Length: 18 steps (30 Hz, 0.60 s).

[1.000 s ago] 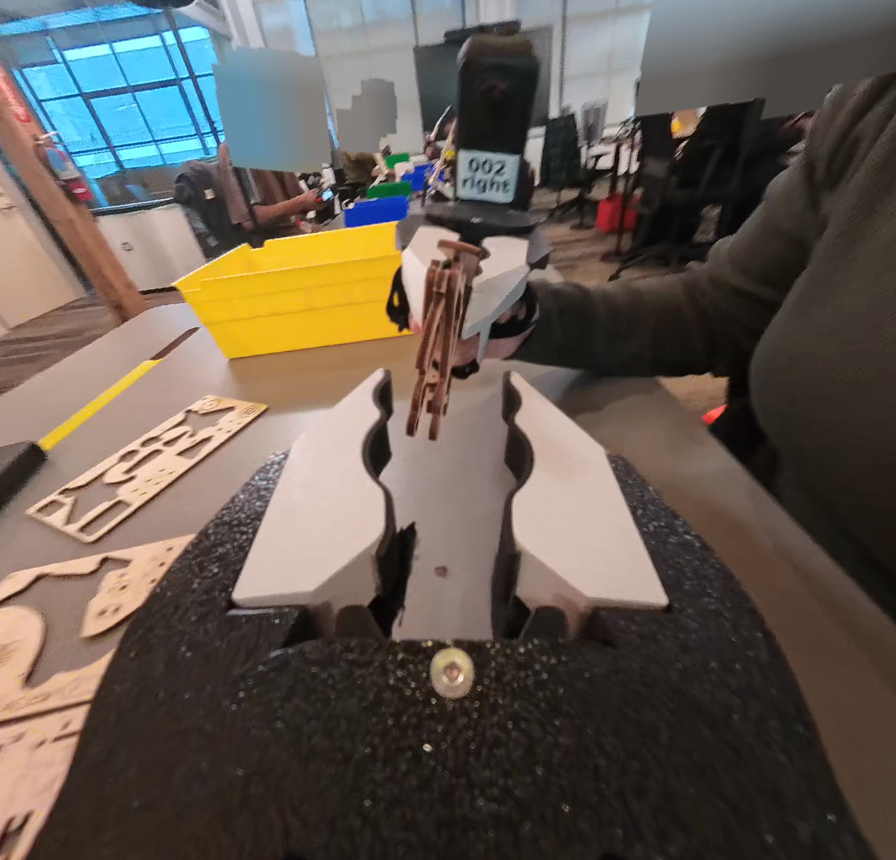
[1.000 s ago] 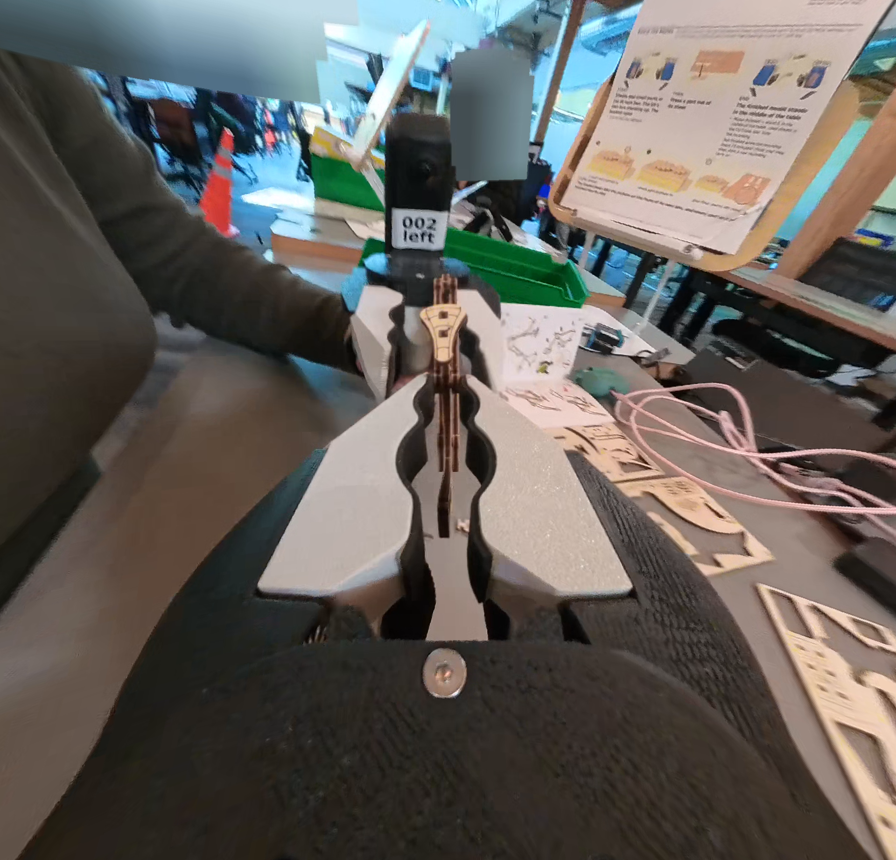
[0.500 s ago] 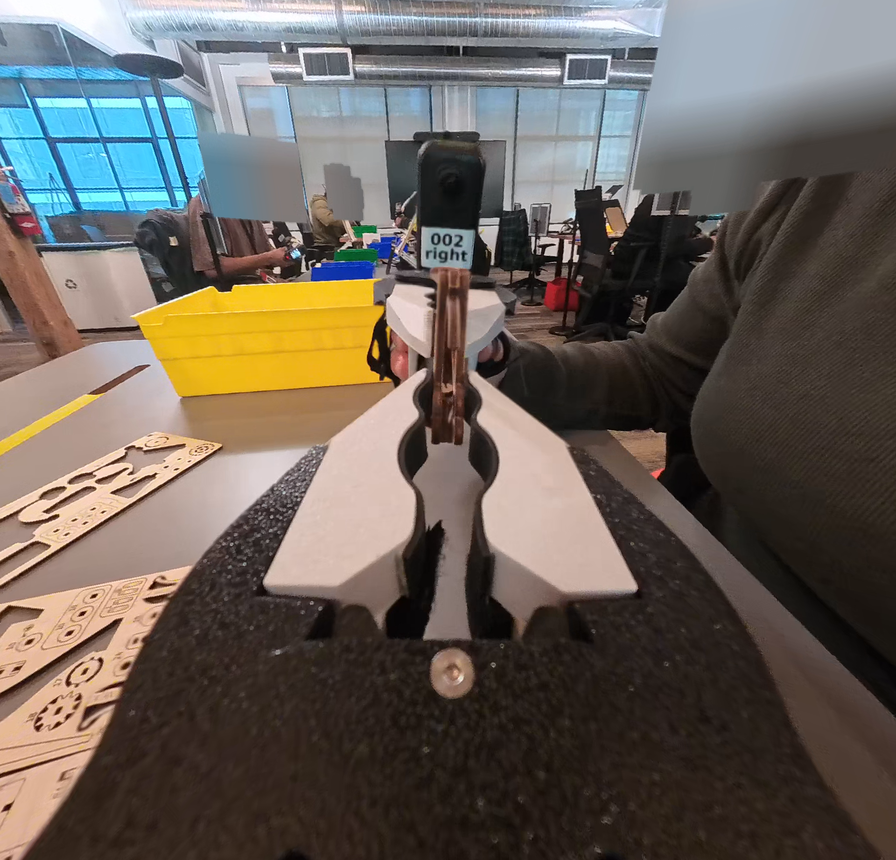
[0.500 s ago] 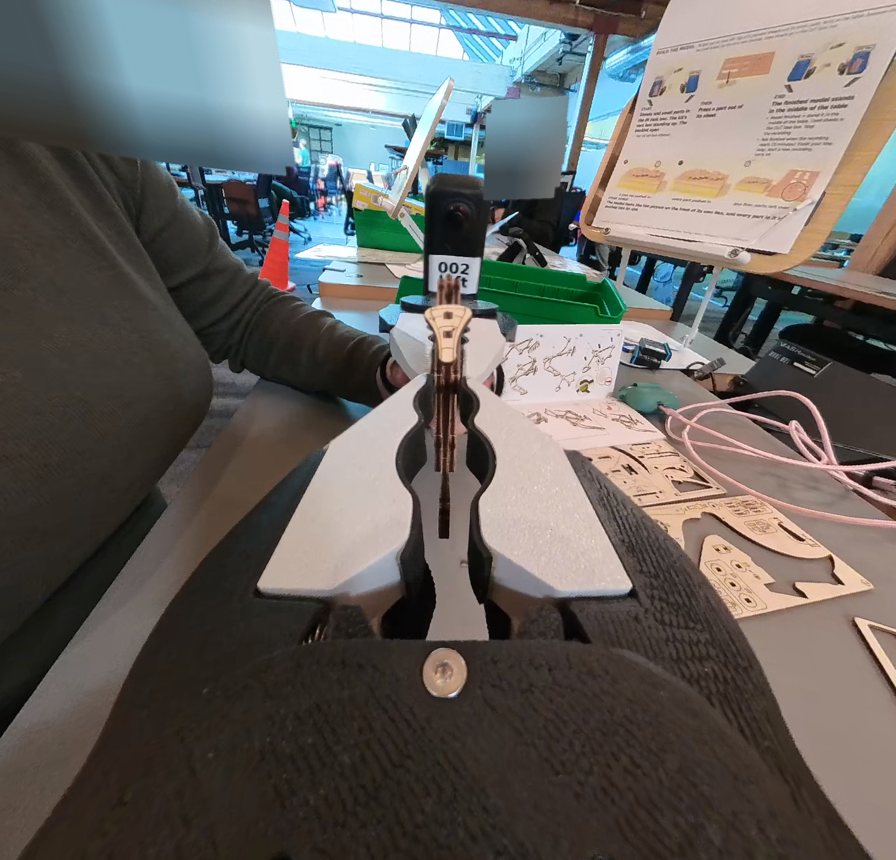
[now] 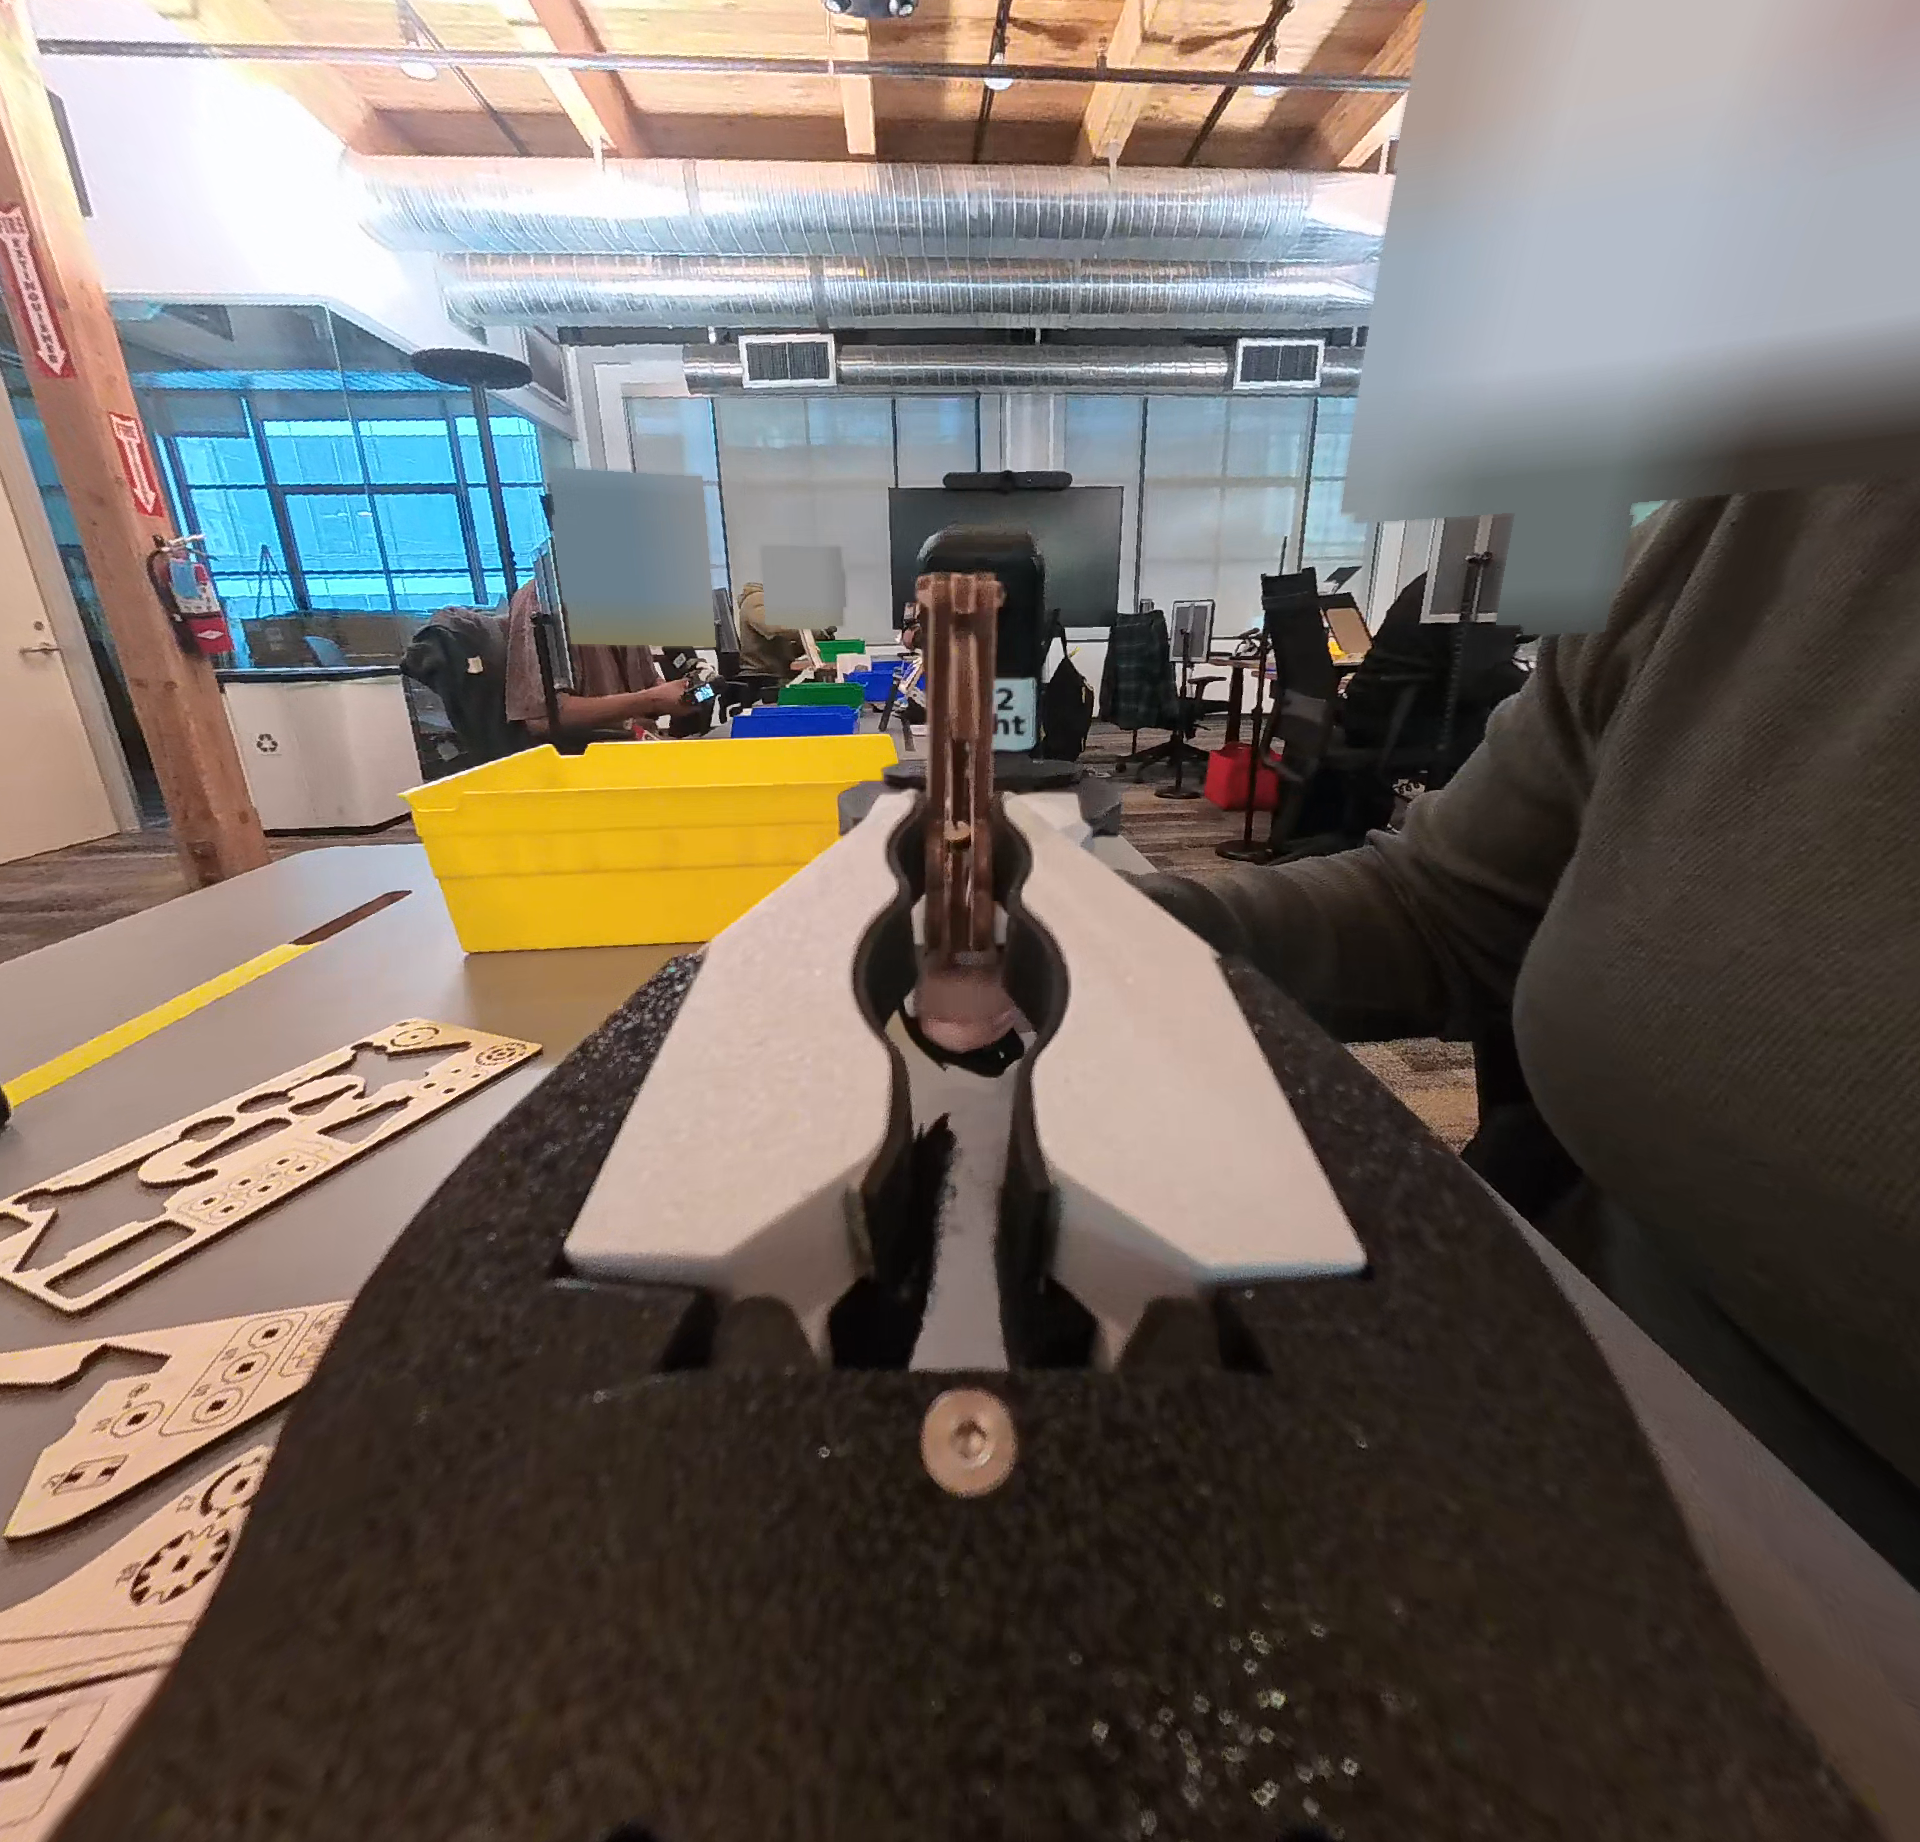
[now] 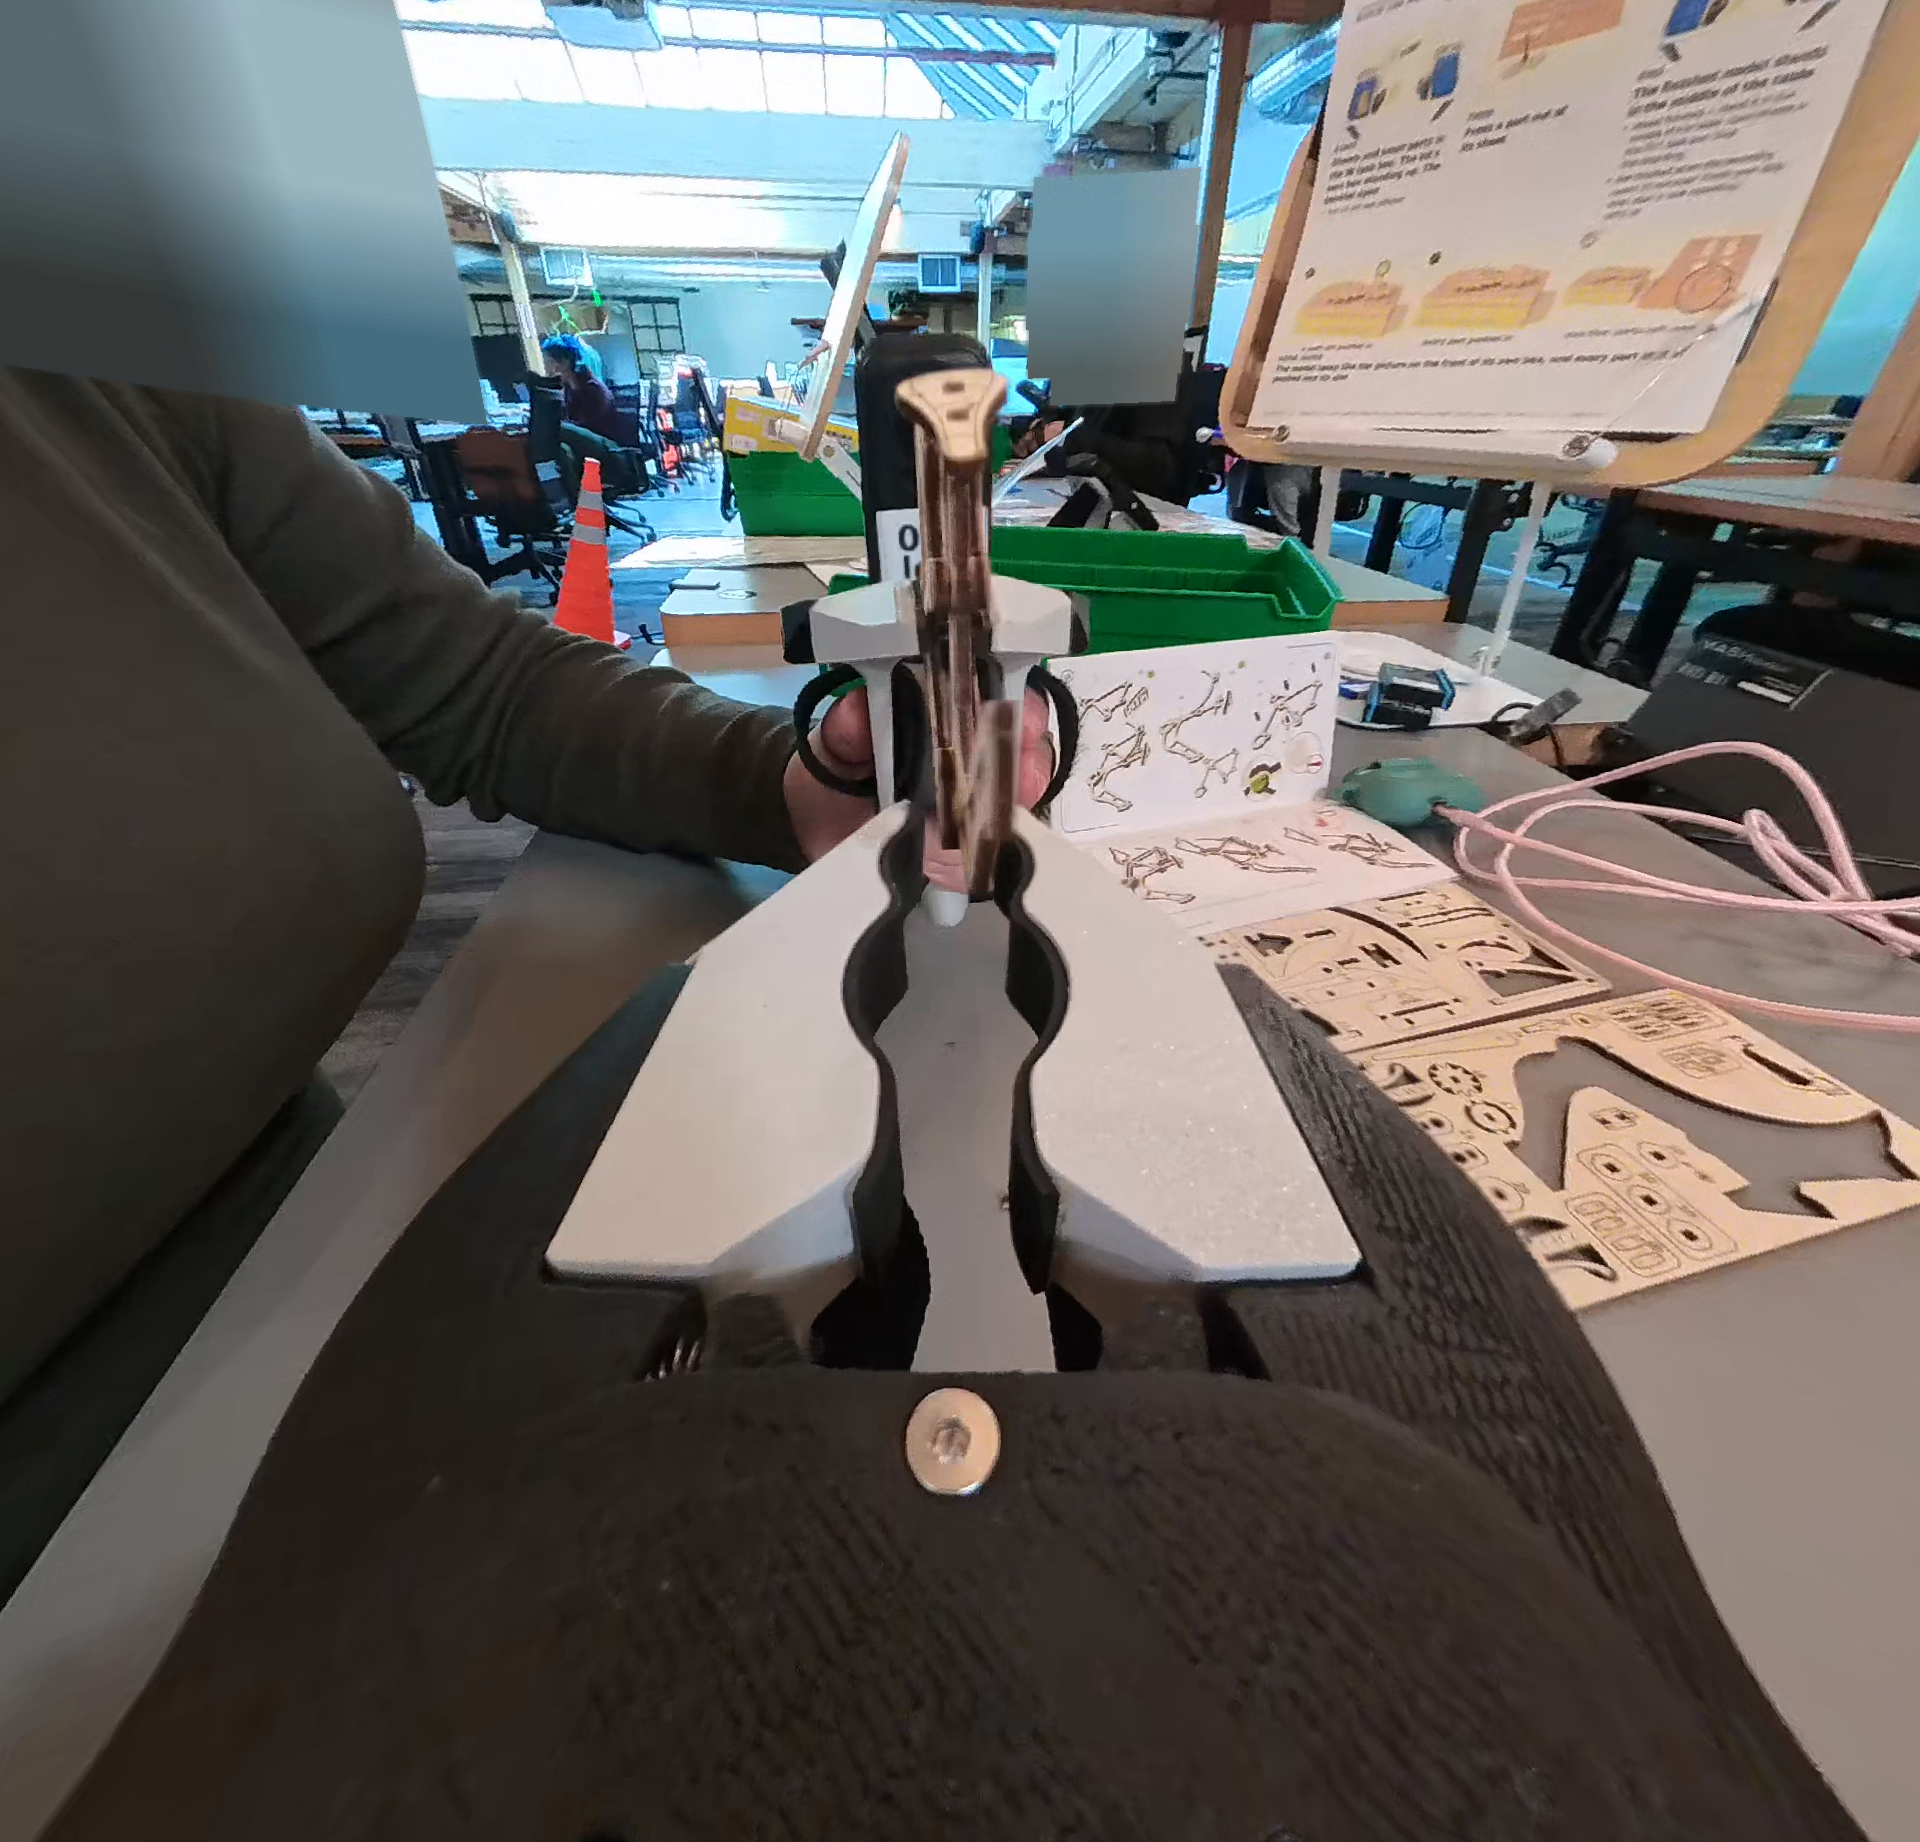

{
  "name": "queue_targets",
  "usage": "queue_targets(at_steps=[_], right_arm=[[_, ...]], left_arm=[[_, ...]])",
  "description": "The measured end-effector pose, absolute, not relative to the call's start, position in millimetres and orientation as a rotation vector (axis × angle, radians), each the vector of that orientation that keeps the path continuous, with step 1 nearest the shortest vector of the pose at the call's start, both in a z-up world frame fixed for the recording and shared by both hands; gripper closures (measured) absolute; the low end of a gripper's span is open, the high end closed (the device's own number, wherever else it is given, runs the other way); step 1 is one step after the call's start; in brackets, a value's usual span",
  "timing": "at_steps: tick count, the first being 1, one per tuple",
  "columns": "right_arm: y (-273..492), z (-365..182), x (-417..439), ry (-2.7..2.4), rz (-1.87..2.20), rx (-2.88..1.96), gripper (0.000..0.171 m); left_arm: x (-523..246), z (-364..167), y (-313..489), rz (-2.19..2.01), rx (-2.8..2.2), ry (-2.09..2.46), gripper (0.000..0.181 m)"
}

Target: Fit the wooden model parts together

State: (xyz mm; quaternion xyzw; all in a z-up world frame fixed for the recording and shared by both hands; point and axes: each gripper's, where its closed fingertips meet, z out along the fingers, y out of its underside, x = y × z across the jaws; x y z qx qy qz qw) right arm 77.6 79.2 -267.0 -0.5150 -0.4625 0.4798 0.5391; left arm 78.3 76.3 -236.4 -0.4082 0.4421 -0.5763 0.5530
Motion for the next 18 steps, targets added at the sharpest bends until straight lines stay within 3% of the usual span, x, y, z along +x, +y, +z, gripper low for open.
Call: queue_targets(at_steps=[16, 18], right_arm=[[73.0, -261.9, 76.9, -1.105, 1.159, -1.199, 0.164], [72.7, -261.3, 75.0, -1.083, 1.191, -1.192, 0.159]], left_arm=[[78.3, -238.0, 70.9, -1.37, -0.944, 1.07, 0.174], [76.0, -237.5, 73.1, -1.391, -0.951, 1.045, 0.174]])
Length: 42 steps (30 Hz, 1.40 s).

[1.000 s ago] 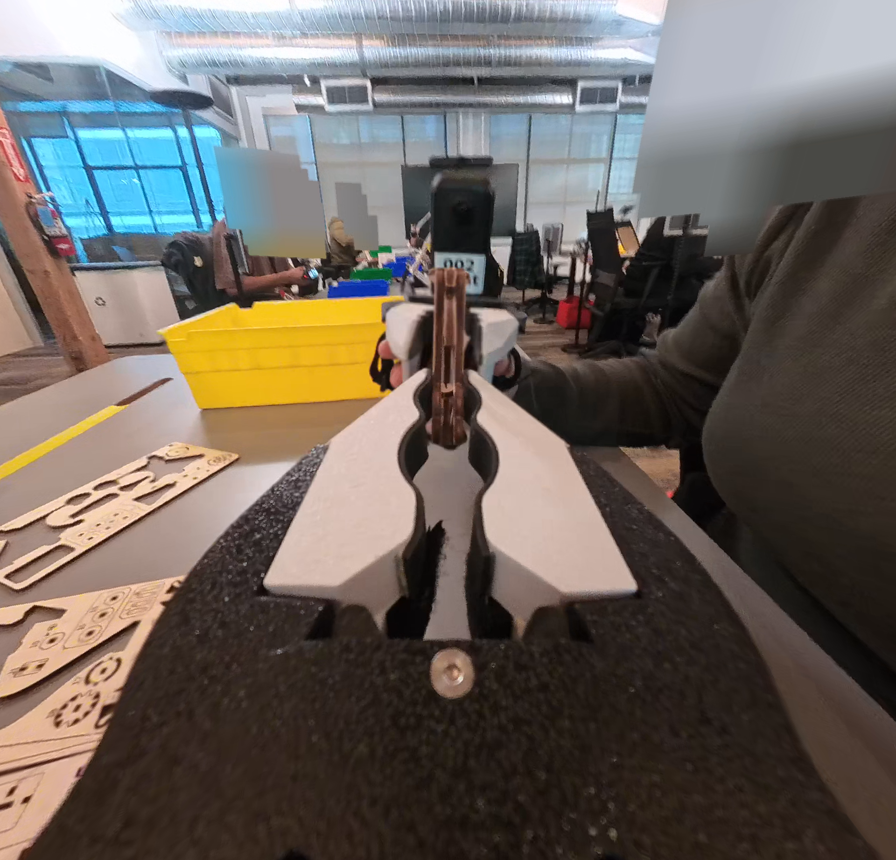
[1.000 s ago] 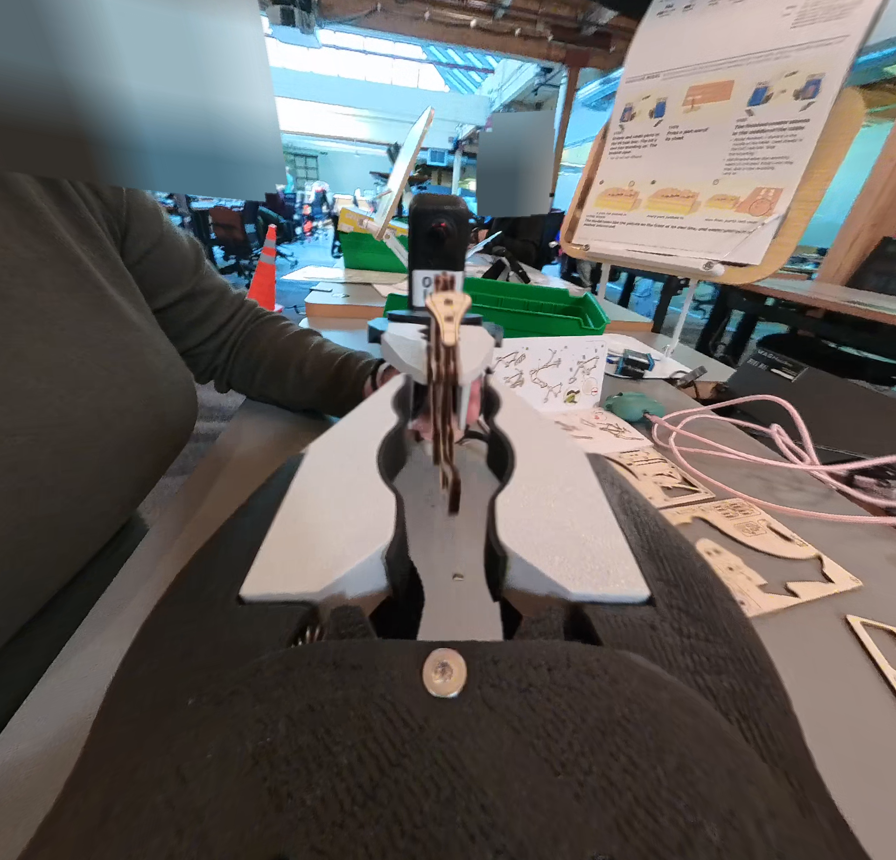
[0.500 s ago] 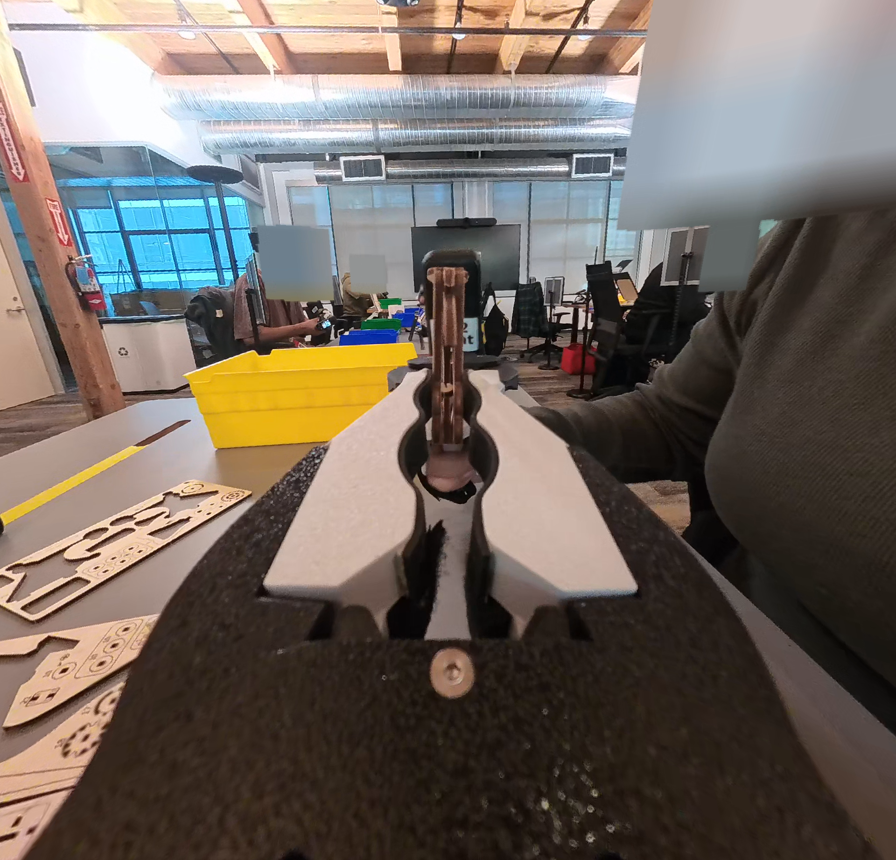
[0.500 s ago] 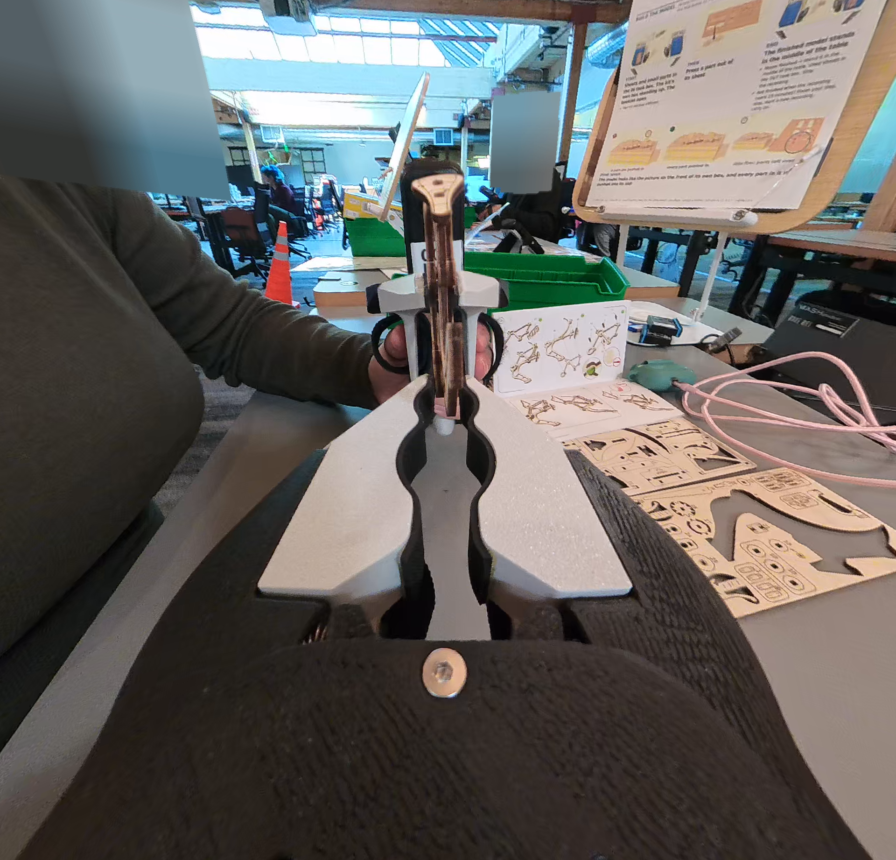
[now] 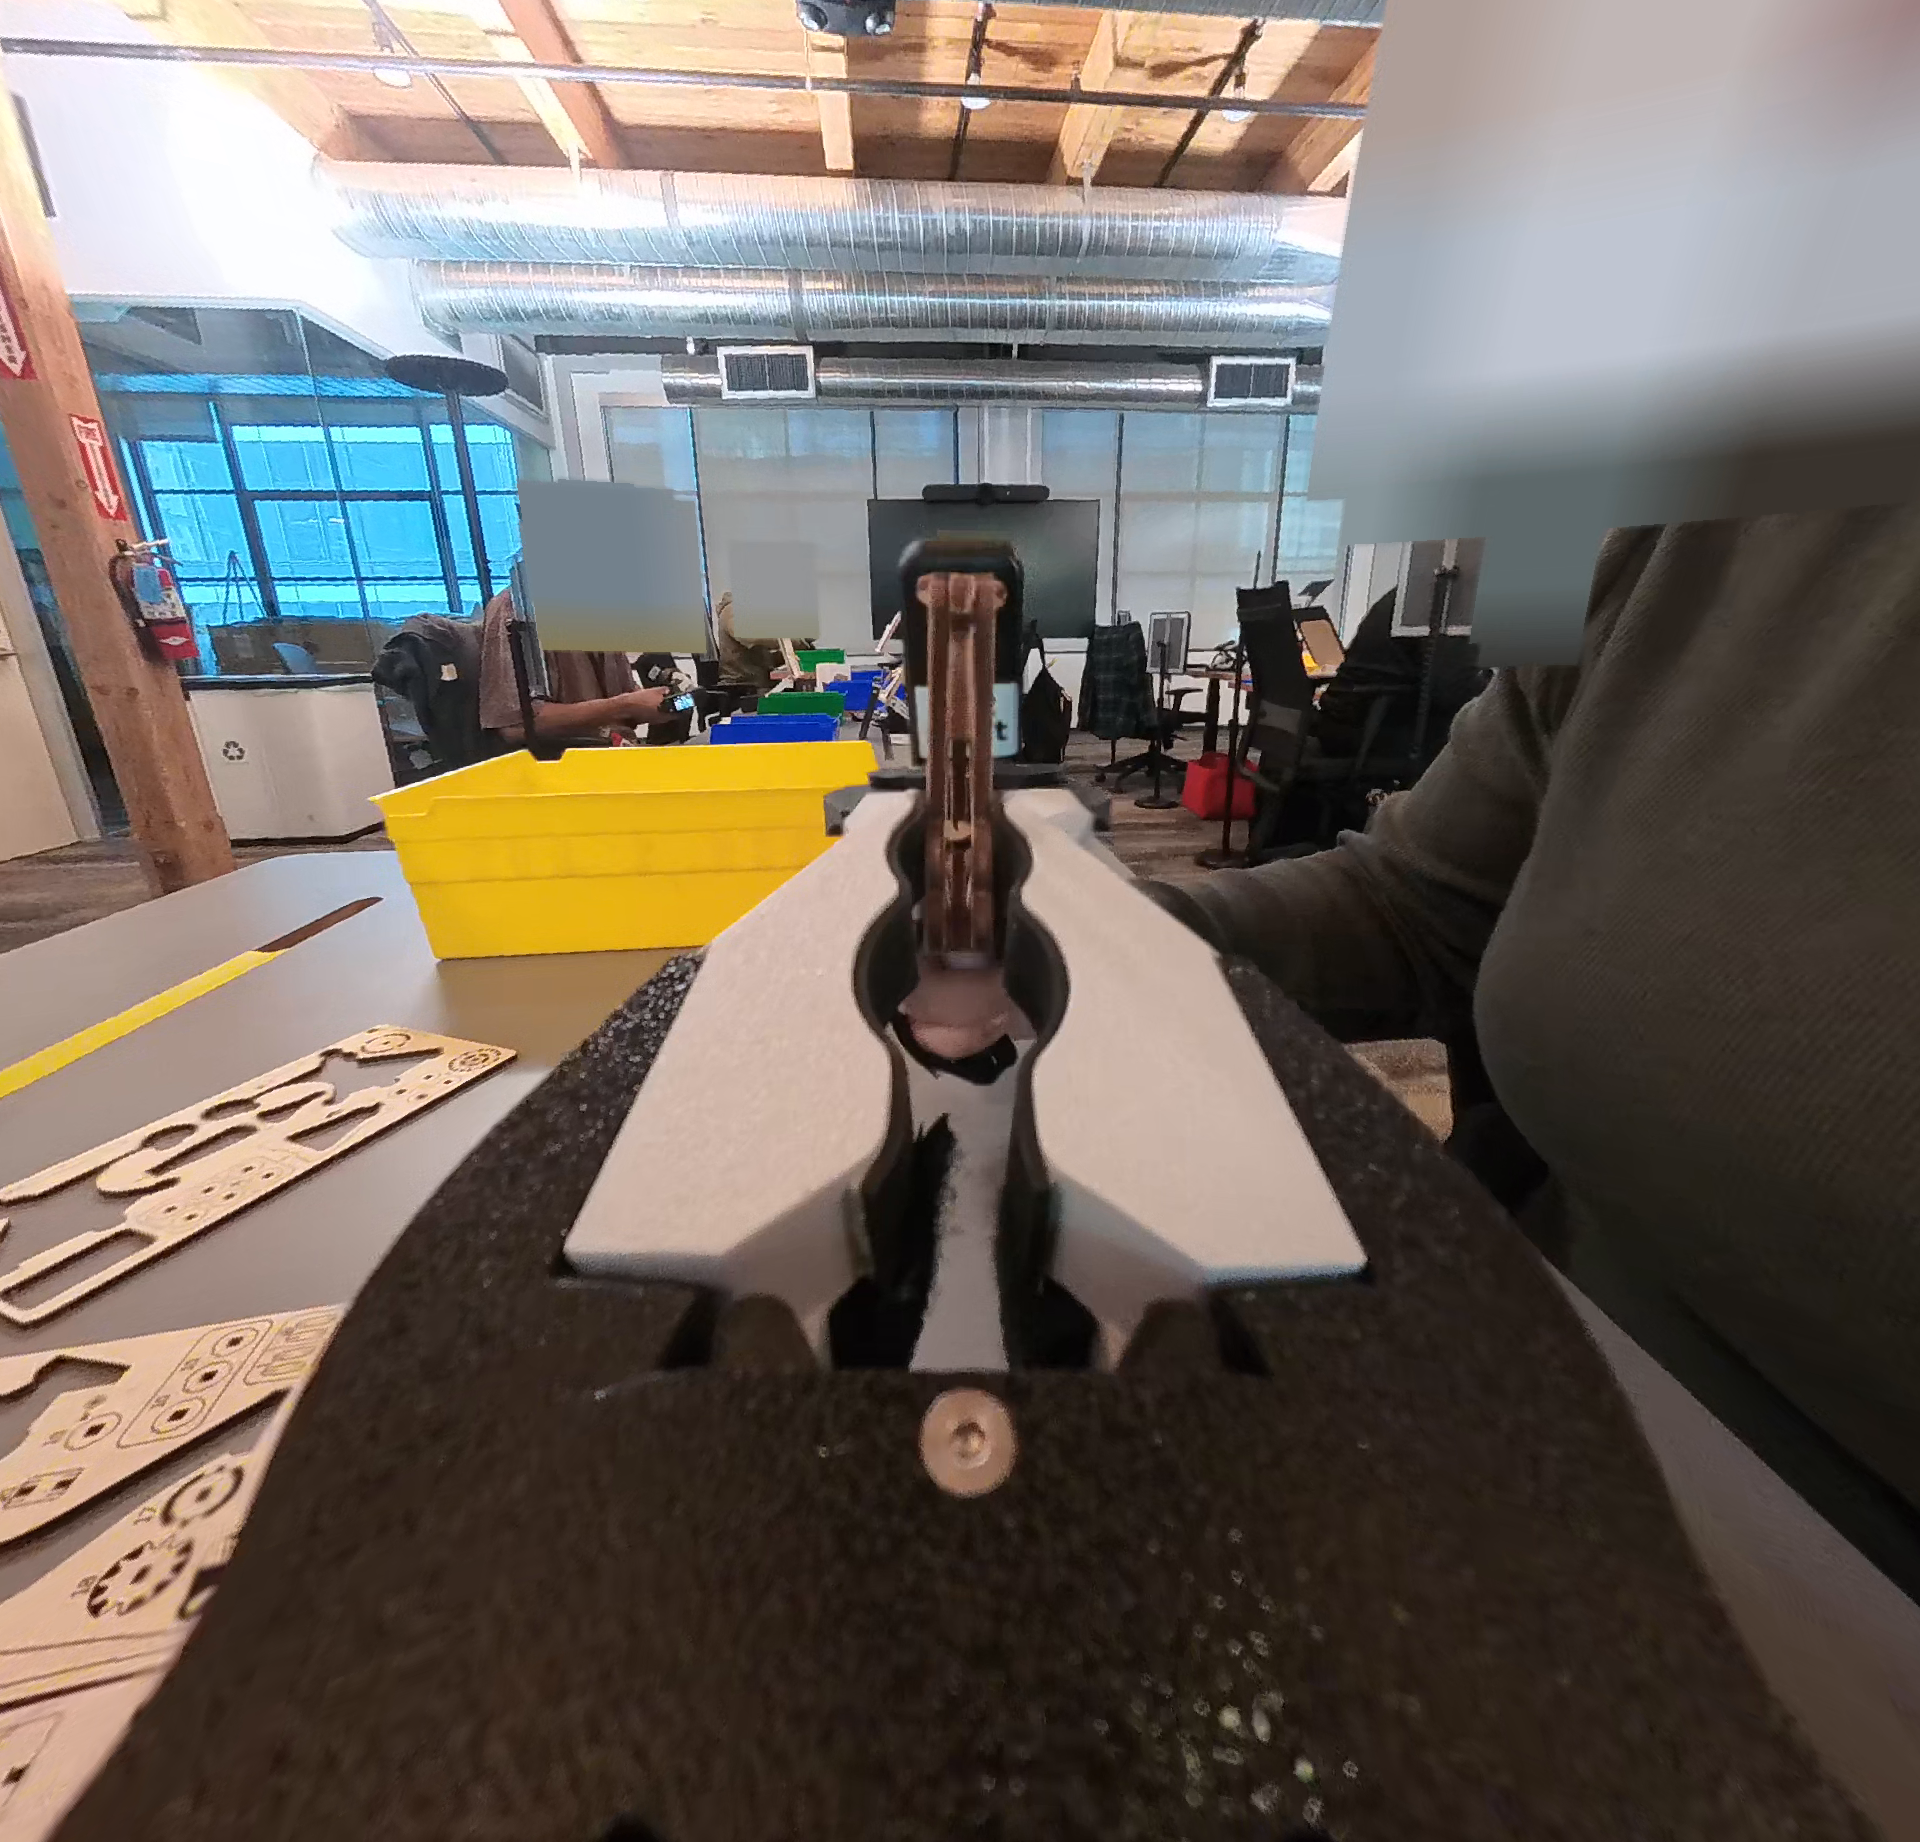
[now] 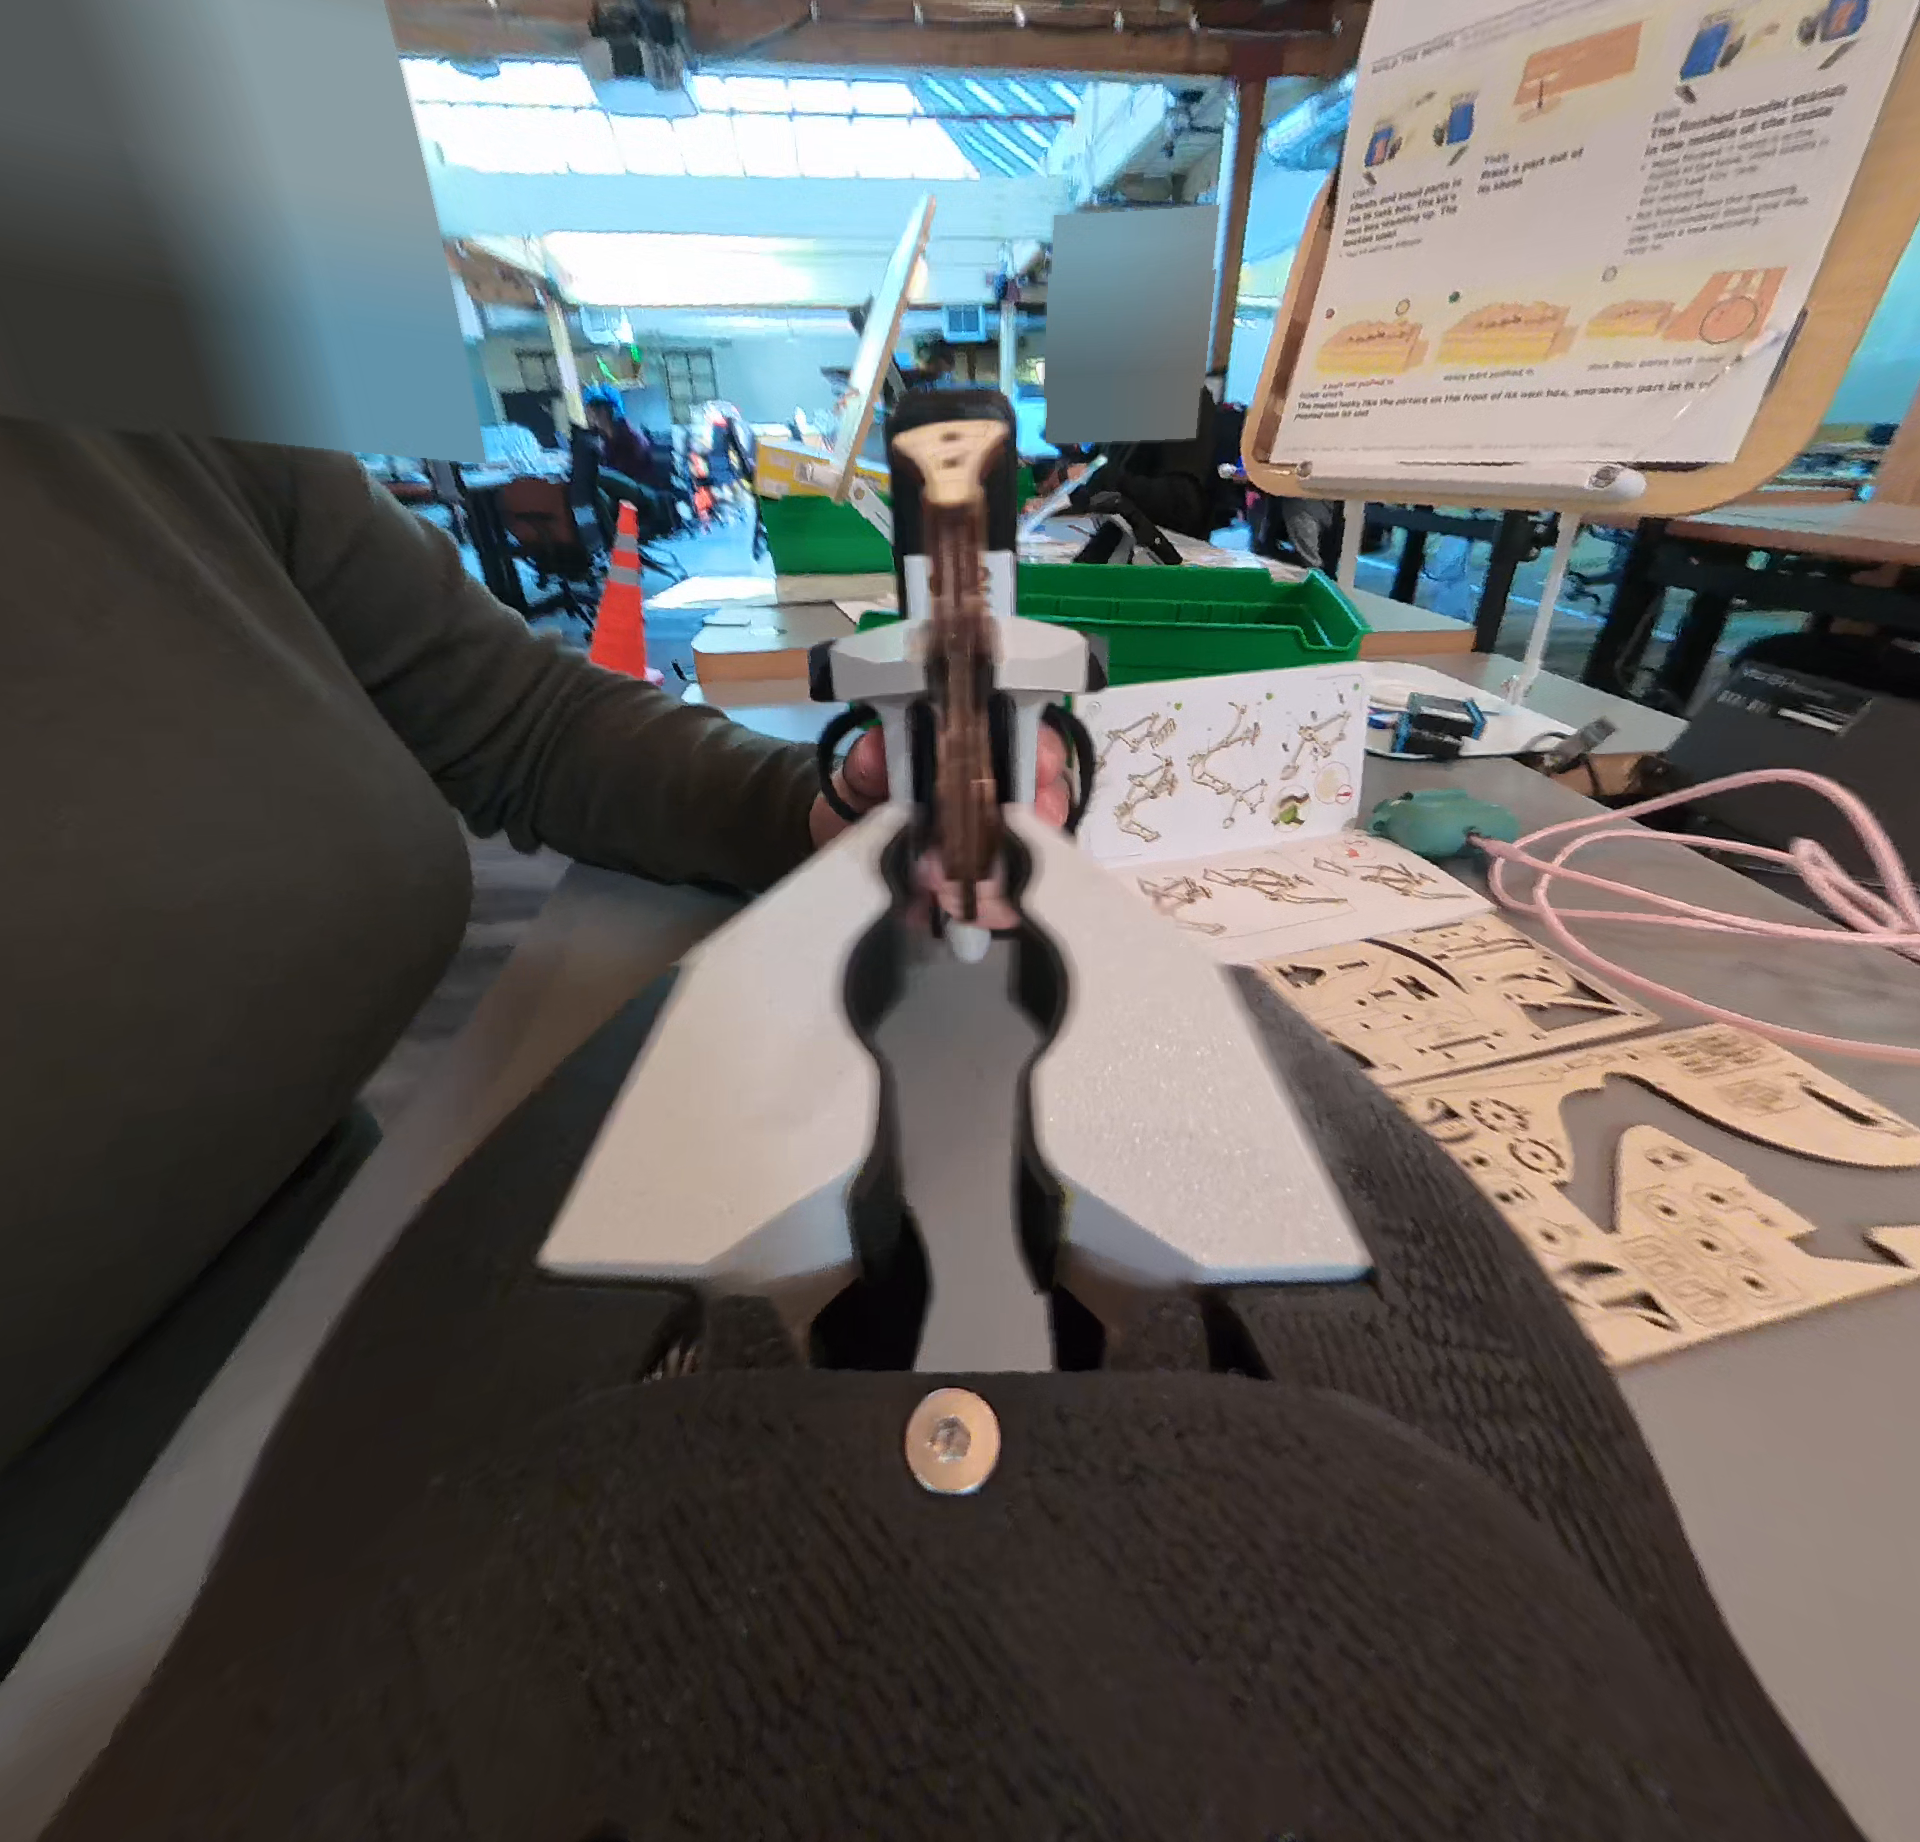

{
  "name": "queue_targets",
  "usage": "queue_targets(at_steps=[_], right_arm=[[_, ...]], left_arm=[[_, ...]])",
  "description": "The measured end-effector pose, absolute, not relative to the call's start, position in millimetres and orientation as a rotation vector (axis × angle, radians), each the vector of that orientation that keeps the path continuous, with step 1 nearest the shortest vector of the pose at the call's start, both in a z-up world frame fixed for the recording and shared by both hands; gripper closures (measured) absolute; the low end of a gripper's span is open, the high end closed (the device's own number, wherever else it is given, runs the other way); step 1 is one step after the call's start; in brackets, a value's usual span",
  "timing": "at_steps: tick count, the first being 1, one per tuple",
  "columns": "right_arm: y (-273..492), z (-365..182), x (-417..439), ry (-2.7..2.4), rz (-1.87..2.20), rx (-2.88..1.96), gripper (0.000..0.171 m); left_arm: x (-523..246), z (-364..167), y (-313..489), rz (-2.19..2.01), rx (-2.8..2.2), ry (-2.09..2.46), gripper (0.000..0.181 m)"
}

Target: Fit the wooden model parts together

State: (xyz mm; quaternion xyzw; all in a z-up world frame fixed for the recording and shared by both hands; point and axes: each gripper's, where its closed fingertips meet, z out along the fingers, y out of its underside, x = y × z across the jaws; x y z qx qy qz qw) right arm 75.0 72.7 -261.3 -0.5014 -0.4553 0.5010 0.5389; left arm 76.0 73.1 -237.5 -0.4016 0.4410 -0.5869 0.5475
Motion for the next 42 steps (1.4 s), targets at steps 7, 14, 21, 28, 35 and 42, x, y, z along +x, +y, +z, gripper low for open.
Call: queue_targets(at_steps=[7, 14, 21, 28, 35, 42], right_arm=[[101.8, -302.8, 91.1, -1.186, 0.891, -1.357, 0.13], [127.9, -370.4, 83.4, -1.23, 0.692, -1.838, 0.13], [140.7, -388.6, 76.3, -1.221, 0.507, -1.932, 0.127], [148.2, -390.4, 86.3, -1.15, 0.539, -2.006, 0.132], [150.7, -388.0, 88.4, -1.039, 0.595, -2.075, 0.134], [142.1, -385.5, 86.4, -0.997, 0.515, -2.14, 0.128]], left_arm=[[43.2, -232.9, 99.4, -1.361, -1.018, 0.867, 0.175], [17.7, -246.6, 103.6, -1.234, -1.107, 0.786, 0.175], [20.4, -262.7, 107.8, -1.121, -1.138, 0.862, 0.174], [23.4, -266.5, 111.0, -1.121, -1.151, 0.865, 0.174], [27.1, -268.2, 109.3, -1.084, -1.144, 0.898, 0.175], [27.2, -267.9, 107.8, -1.087, -1.141, 0.897, 0.174]])
